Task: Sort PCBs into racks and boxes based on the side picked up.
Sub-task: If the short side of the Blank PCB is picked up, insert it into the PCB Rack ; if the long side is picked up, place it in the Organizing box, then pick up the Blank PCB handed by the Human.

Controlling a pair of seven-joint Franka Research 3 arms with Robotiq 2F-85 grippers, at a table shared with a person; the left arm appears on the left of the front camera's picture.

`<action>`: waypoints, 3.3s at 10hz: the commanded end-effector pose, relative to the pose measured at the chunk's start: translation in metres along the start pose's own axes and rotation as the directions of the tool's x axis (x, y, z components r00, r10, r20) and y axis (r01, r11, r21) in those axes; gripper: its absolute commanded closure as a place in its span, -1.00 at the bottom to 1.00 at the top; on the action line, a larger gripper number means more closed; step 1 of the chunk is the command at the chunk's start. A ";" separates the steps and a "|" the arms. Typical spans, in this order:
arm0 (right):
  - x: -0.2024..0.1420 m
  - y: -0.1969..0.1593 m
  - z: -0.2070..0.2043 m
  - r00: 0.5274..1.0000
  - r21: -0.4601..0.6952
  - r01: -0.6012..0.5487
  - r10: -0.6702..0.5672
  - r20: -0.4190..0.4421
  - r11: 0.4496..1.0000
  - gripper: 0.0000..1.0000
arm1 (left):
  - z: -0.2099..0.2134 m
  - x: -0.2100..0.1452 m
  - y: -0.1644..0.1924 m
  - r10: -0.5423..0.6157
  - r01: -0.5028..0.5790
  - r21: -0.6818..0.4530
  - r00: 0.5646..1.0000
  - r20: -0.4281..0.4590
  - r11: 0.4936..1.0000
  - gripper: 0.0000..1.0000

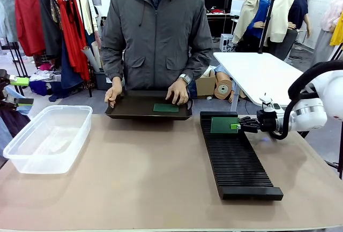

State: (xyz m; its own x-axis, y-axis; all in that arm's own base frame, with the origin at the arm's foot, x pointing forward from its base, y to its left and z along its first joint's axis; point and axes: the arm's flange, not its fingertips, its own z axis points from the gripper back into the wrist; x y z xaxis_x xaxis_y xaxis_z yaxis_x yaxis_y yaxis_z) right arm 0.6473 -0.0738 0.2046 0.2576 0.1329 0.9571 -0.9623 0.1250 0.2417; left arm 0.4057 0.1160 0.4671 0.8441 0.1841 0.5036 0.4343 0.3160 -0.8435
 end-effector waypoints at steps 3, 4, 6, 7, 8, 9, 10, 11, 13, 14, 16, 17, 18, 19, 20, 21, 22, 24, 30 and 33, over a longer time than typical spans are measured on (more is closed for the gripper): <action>0.009 0.002 0.000 1.000 -0.031 -0.001 0.002 0.028 1.000 -1.00 | 0.001 -0.001 -0.002 -0.001 0.001 -0.008 1.000 -0.002 1.000 -1.00; 0.011 0.003 0.001 0.999 -0.028 -0.002 0.003 0.032 1.000 -1.00 | 0.001 -0.001 -0.002 -0.001 0.001 -0.008 1.000 -0.002 1.000 -1.00; 0.015 0.005 0.002 0.999 -0.023 -0.001 0.002 0.035 1.000 -1.00 | 0.001 -0.001 -0.002 -0.001 0.001 -0.008 1.000 -0.002 1.000 -1.00; 0.016 0.005 0.003 0.999 -0.024 -0.003 0.004 0.040 1.000 -1.00 | 0.001 -0.001 -0.002 -0.001 0.001 -0.008 1.000 -0.002 1.000 -1.00; 0.018 0.006 0.003 0.999 -0.021 -0.004 0.005 0.040 1.000 -1.00 | 0.001 -0.001 -0.002 -0.001 0.001 -0.008 1.000 -0.002 1.000 -1.00; 0.018 0.007 0.003 0.999 -0.006 -0.016 0.016 0.035 1.000 -1.00 | 0.001 -0.001 -0.002 -0.001 0.001 -0.008 1.000 -0.002 1.000 -1.00; 0.010 0.000 0.005 1.000 -0.011 -0.012 0.012 0.012 1.000 -1.00 | 0.001 -0.001 -0.002 -0.001 0.001 -0.008 1.000 -0.002 1.000 -1.00; 0.010 0.000 0.005 1.000 -0.011 -0.012 0.012 0.012 1.000 -1.00 | 0.001 -0.001 -0.002 -0.001 0.001 -0.008 1.000 -0.002 1.000 -1.00; 0.010 0.000 0.005 1.000 -0.011 -0.012 0.012 0.012 1.000 -1.00 | 0.001 -0.001 -0.002 -0.001 0.001 -0.008 1.000 -0.002 1.000 -1.00; 0.010 0.000 0.005 1.000 -0.011 -0.012 0.012 0.012 1.000 -1.00 | 0.001 -0.001 -0.002 -0.001 0.001 -0.008 1.000 -0.002 1.000 -1.00; 0.010 0.000 0.005 1.000 -0.011 -0.012 0.012 0.012 1.000 -1.00 | 0.001 -0.001 -0.002 -0.001 0.001 -0.008 1.000 -0.002 1.000 -1.00; 0.010 0.000 0.005 1.000 -0.011 -0.012 0.012 0.012 1.000 -1.00 | 0.001 -0.001 -0.002 -0.001 0.001 -0.008 1.000 -0.002 1.000 -1.00; 0.010 0.000 0.005 1.000 -0.011 -0.012 0.012 0.012 1.000 -1.00 | 0.001 -0.001 -0.002 -0.001 0.001 -0.008 1.000 -0.002 1.000 -1.00; 0.010 0.000 0.005 1.000 -0.011 -0.012 0.012 0.012 1.000 -1.00 | 0.001 -0.001 -0.002 -0.001 0.001 -0.008 1.000 -0.002 1.000 -1.00; 0.010 0.000 0.005 1.000 -0.011 -0.012 0.012 0.012 1.000 -1.00 | 0.001 -0.001 -0.002 -0.001 0.001 -0.008 1.000 -0.002 1.000 -1.00; 0.010 0.000 0.005 1.000 -0.011 -0.012 0.012 0.012 1.000 -1.00 | 0.001 -0.001 -0.002 -0.001 0.001 -0.008 1.000 -0.002 1.000 -1.00; 0.010 0.000 0.005 1.000 -0.011 -0.012 0.012 0.012 1.000 -1.00 | 0.001 -0.001 -0.002 -0.001 0.001 -0.008 1.000 -0.002 1.000 -1.00; 0.010 0.000 0.005 1.000 -0.011 -0.012 0.012 0.012 1.000 -1.00 | 0.001 -0.001 -0.002 -0.001 0.001 -0.008 1.000 -0.002 1.000 -1.00; 0.044 0.014 0.020 0.998 -0.026 -0.035 0.036 0.058 0.999 -1.00 | 0.001 -0.001 -0.002 -0.001 0.001 -0.008 1.000 -0.002 1.000 -1.00; 0.085 0.038 0.033 0.996 -0.013 -0.070 0.070 0.051 0.997 -1.00 | 0.001 -0.001 -0.002 -0.001 0.001 -0.008 1.000 -0.002 1.000 -1.00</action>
State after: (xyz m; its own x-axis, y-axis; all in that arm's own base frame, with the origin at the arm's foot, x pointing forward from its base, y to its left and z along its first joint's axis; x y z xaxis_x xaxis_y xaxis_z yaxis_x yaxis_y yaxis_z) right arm 0.6462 -0.0952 0.2885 0.1617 0.1090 0.9808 -0.9793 0.1405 0.1459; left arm 0.4057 0.1160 0.4670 0.8442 0.1841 0.5033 0.4341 0.3159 -0.8437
